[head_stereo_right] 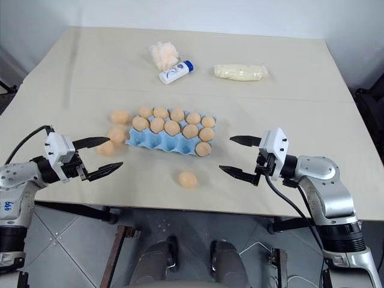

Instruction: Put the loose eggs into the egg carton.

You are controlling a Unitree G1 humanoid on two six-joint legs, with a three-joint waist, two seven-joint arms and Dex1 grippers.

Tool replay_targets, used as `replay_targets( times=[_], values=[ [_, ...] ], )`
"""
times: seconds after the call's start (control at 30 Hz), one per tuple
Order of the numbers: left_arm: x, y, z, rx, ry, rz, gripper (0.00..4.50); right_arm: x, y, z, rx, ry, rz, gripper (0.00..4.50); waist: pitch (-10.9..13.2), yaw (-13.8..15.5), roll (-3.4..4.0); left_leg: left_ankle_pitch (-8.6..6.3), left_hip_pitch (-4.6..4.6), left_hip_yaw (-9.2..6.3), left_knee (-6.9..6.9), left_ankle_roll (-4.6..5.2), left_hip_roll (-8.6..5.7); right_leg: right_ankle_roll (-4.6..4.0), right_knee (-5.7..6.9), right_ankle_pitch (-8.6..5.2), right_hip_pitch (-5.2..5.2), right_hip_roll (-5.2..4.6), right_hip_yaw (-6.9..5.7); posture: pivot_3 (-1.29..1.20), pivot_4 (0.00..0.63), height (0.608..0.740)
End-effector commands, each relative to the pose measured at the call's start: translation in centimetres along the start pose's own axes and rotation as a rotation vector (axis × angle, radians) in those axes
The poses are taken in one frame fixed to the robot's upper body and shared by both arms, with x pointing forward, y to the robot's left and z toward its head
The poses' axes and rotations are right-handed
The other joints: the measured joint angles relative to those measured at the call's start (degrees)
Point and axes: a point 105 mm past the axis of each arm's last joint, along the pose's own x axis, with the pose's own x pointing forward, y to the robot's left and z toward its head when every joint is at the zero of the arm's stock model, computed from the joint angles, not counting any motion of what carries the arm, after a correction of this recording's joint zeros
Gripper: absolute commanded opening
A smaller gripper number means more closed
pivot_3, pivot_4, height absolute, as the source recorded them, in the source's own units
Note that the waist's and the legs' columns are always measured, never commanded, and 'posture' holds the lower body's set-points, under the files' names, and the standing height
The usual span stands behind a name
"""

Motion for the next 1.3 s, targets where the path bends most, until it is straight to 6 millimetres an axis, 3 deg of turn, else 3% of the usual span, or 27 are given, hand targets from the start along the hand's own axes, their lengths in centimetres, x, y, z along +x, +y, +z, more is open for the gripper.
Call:
replay_targets(
  times=[0.03,0.23,0.33,0.6,0.7,0.8,1.03,1.17,1.3],
  values=[
    [0.3,-0.4,0.5,0.029,-0.017,-0.039,4.40,0.2,0.4,0.7,-0.026,-0.020,0.010,4.50,0.00,-0.02,0.00,0.00,0.00,0.00,0.00,0.00,0.00,0.01,0.00,0.00,0.00,0.00,0.00,0.00,0.150,0.740],
    [0.0,-2.2,0.5,0.015,-0.040,-0.170,4.40,3.6,4.0,1.1,0.045,-0.020,0.201,4.50,0.00,-0.40,0.00,0.08,0.02,0.01,0.02,0.04,0.07,0.00,0.11,0.00,-0.04,0.09,0.00,0.00,0.150,0.740],
    [-0.4,-3.2,-0.3,0.051,0.005,-0.249,4.40,5.3,5.0,0.3,0.055,0.015,0.256,4.50,0.00,-0.42,0.00,0.08,0.02,0.02,0.09,0.03,0.07,-0.01,0.20,0.00,-0.05,0.09,0.01,0.00,0.150,0.740],
    [-0.7,-4.4,-1.3,0.092,0.054,-0.338,4.40,9.2,6.0,-2.9,0.064,0.114,0.293,4.50,0.00,-0.10,0.00,-0.07,0.01,-0.01,0.17,-0.20,0.02,-0.06,0.29,-0.01,-0.08,-0.05,0.02,0.00,0.150,0.740],
    [-0.5,-4.4,-1.2,0.088,0.048,-0.329,4.40,10.4,5.3,-3.4,0.089,0.080,0.237,4.50,-0.01,-0.28,-0.01,-0.07,0.00,0.00,0.16,-0.17,0.02,-0.05,0.29,-0.01,-0.09,-0.06,0.02,0.00,0.150,0.740],
    [-0.5,-4.3,-1.1,0.085,0.052,-0.318,4.50,11.0,5.1,-4.4,0.062,0.089,0.234,3.87,-0.01,-0.59,-0.01,0.03,0.00,0.01,0.16,-0.04,0.02,-0.06,0.37,-0.02,-0.12,-0.04,0.01,0.00,0.150,0.740],
    [-1.3,-3.9,-1.0,0.065,0.061,-0.268,4.50,10.9,5.3,-2.1,0.056,-0.008,0.278,1.72,-0.01,-1.27,-0.01,0.09,0.00,0.02,0.22,0.04,0.03,-0.05,0.47,-0.01,-0.11,-0.02,0.00,0.00,0.150,0.740],
    [-1.5,-4.0,-1.3,0.045,0.064,-0.246,4.50,12.1,2.6,1.8,0.085,-0.130,0.197,1.66,0.00,-1.92,-0.01,0.10,0.02,0.02,0.29,-0.04,0.03,-0.04,0.63,0.00,-0.14,-0.03,0.04,0.00,0.150,0.740],
    [-1.0,-4.2,-1.6,0.020,0.068,-0.222,4.50,13.3,0.4,1.4,0.003,-0.084,0.125,1.66,-0.01,-1.82,-0.01,0.10,0.11,-0.03,0.28,-0.25,0.05,-0.11,0.75,-0.01,-0.15,-0.03,0.00,0.00,0.150,0.740]
  ],
)
